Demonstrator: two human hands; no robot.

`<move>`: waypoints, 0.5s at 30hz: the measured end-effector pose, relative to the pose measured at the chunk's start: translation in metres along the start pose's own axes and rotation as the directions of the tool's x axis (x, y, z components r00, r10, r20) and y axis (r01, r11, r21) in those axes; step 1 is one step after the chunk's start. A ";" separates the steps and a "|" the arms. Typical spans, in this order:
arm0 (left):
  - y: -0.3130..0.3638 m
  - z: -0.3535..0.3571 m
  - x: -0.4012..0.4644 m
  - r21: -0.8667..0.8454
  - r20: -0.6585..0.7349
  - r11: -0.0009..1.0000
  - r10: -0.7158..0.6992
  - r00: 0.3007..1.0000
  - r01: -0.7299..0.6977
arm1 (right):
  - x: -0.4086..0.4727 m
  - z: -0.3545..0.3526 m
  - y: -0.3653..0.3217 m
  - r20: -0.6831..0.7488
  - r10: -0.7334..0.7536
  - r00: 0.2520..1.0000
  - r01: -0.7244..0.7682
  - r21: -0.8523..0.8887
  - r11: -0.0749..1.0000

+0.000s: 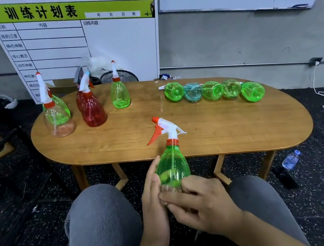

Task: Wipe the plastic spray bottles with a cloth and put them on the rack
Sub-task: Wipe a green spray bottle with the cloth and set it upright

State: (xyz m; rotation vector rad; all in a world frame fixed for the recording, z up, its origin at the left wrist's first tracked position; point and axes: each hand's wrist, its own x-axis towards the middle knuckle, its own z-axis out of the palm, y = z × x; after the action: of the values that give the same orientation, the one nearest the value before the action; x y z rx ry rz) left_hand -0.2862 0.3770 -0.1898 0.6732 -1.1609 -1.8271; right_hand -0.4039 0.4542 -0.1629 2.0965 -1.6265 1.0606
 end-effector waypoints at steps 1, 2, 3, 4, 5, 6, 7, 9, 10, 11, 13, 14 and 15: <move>0.002 0.001 0.000 -0.004 0.001 1.000 0.000 1.000 0.000 | -0.001 -0.002 0.001 0.009 -0.038 0.999 0.038 -0.015 0.999; 0.003 0.002 0.000 -0.006 0.007 1.000 -0.003 1.000 0.003 | 0.000 -0.004 0.003 0.011 -0.059 0.998 0.059 -0.029 0.998; 0.004 0.002 0.000 -0.001 0.011 1.000 -0.004 1.000 0.004 | 0.002 -0.005 0.005 0.005 -0.064 0.998 0.064 -0.038 0.997; 0.005 0.002 0.000 0.007 0.015 1.000 -0.002 1.000 0.002 | 0.006 -0.006 0.008 -0.008 -0.046 0.999 0.046 -0.031 0.998; 0.005 0.002 0.000 0.017 0.017 1.000 0.004 1.000 -0.005 | 0.010 -0.007 0.011 -0.030 -0.005 1.000 0.005 -0.008 1.000; 0.005 0.002 0.000 0.024 0.015 1.000 0.012 1.000 -0.012 | 0.016 -0.007 0.015 -0.059 0.056 0.997 -0.055 0.024 0.998; 0.005 0.001 0.000 0.033 0.019 0.999 0.015 1.000 -0.016 | 0.022 -0.007 0.020 -0.096 0.134 0.986 -0.129 0.057 0.990; 0.003 0.001 0.000 0.076 0.027 0.997 0.013 1.000 -0.015 | 0.033 -0.008 0.030 -0.153 0.287 0.946 -0.271 0.119 0.955; 0.001 0.001 0.000 0.100 0.033 0.995 0.014 0.999 -0.017 | 0.037 -0.008 0.035 -0.158 0.335 0.929 -0.315 0.138 0.939; 0.000 0.000 -0.001 0.110 0.036 0.994 0.020 0.999 -0.024 | 0.039 -0.008 0.037 -0.149 0.356 0.923 -0.335 0.148 0.931; 0.000 -0.002 -0.001 0.109 0.051 0.993 0.034 0.998 -0.040 | 0.039 -0.007 0.038 -0.118 0.365 0.924 -0.344 0.163 0.925; 0.001 -0.002 -0.001 0.108 0.066 0.993 0.038 0.997 -0.045 | 0.038 -0.007 0.037 -0.103 0.380 0.919 -0.358 0.181 0.916; 0.001 -0.002 -0.001 0.114 0.081 0.992 0.042 0.996 -0.051 | 0.038 -0.006 0.037 -0.090 0.401 0.912 -0.377 0.202 0.904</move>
State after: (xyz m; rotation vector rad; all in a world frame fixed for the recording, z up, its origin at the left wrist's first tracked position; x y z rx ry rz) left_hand -0.2838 0.3770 -0.1894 0.6395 -1.3323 -1.7705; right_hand -0.4373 0.4190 -0.1401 1.7932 -2.0013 1.4868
